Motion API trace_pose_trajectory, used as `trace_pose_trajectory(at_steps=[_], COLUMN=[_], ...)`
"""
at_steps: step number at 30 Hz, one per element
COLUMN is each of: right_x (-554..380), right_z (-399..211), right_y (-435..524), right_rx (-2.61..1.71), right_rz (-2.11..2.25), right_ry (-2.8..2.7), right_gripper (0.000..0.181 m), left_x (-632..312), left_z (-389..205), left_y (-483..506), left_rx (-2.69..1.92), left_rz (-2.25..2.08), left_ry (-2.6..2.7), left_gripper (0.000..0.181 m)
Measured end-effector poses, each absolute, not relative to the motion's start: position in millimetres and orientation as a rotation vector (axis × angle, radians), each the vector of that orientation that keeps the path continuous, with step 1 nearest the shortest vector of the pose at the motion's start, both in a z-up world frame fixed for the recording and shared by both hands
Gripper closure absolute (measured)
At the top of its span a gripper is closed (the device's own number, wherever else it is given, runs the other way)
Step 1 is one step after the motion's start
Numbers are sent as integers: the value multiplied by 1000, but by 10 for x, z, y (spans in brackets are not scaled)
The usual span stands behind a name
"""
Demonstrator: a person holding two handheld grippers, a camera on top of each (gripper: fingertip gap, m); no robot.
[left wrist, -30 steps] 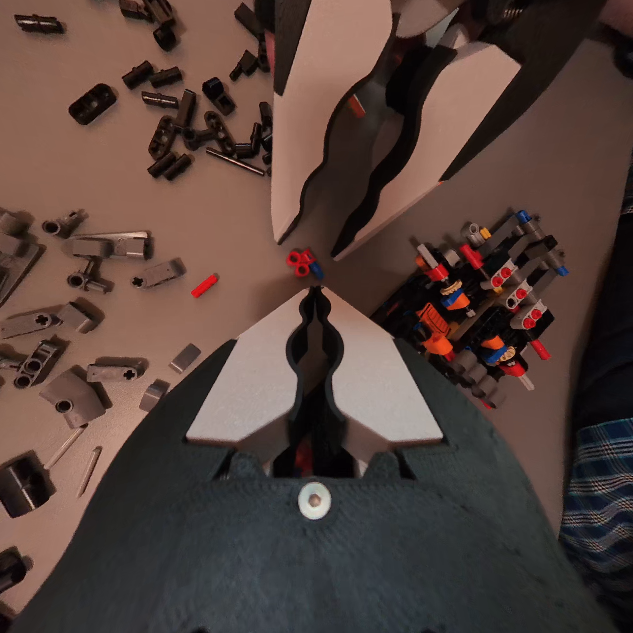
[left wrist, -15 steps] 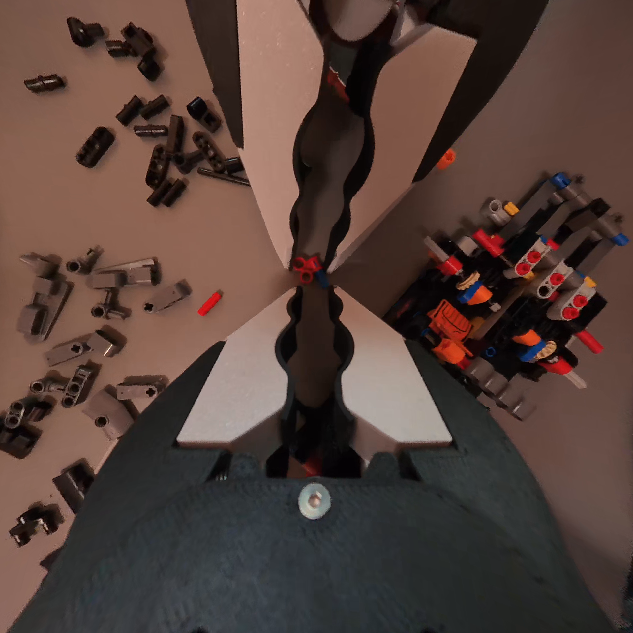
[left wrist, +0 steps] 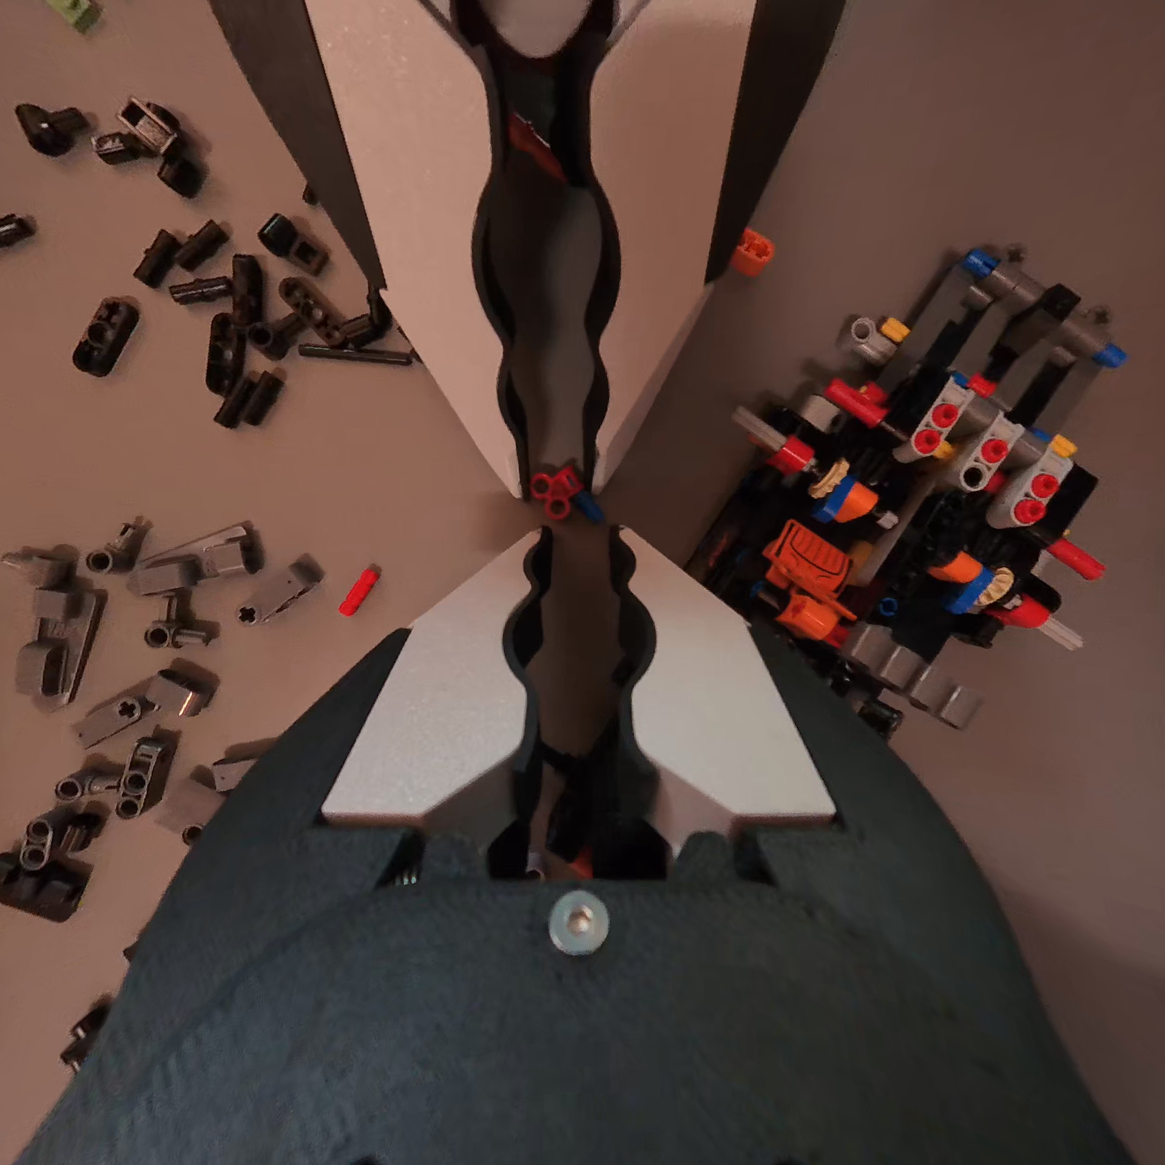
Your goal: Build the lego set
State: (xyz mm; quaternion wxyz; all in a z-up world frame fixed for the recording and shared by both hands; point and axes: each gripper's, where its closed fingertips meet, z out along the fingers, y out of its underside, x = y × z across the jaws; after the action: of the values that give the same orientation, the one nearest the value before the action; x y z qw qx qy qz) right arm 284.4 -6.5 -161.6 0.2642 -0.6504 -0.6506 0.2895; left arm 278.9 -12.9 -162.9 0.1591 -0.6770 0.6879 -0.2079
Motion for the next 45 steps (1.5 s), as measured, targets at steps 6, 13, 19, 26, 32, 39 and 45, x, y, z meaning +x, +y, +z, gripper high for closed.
trace_pose_trajectory(at_steps=[6,13,19,26,32,39,45], right_x=[2839,2844,2847,2848,2850,2852,2852], right_z=[-1618,-1620,-1620,-1620,-1621,-1623,-1625], right_y=[-75,-89,-95,-93,-95,-100,-105], right_rx=[-1757,-1749,-1746,-1746,-1750,-1752,-1755], right_rz=[813,828,831,835,842,846,847], right_ry=[-1761,-1768,-1770,-1772,-1771,-1774,-1776], right_gripper=[165,165,165,165,165,165,165], left_x=[2811,2820,2825,2843,2855,2860,2871], left_z=[-1628,-1620,-1613,-1602,-1612,-1619,-1619], left_y=[-110,-126,-141,-145,-152,-154,-149], left_rx=[-1906,-1871,-1853,-1834,-1816,-1822,-1811], left_rz=[-609,-620,-655,-688,-670,-678,-668], left_ry=[1998,2021,2036,2038,2058,2059,2082], left_gripper=[167,166,165,163,164,164,166])
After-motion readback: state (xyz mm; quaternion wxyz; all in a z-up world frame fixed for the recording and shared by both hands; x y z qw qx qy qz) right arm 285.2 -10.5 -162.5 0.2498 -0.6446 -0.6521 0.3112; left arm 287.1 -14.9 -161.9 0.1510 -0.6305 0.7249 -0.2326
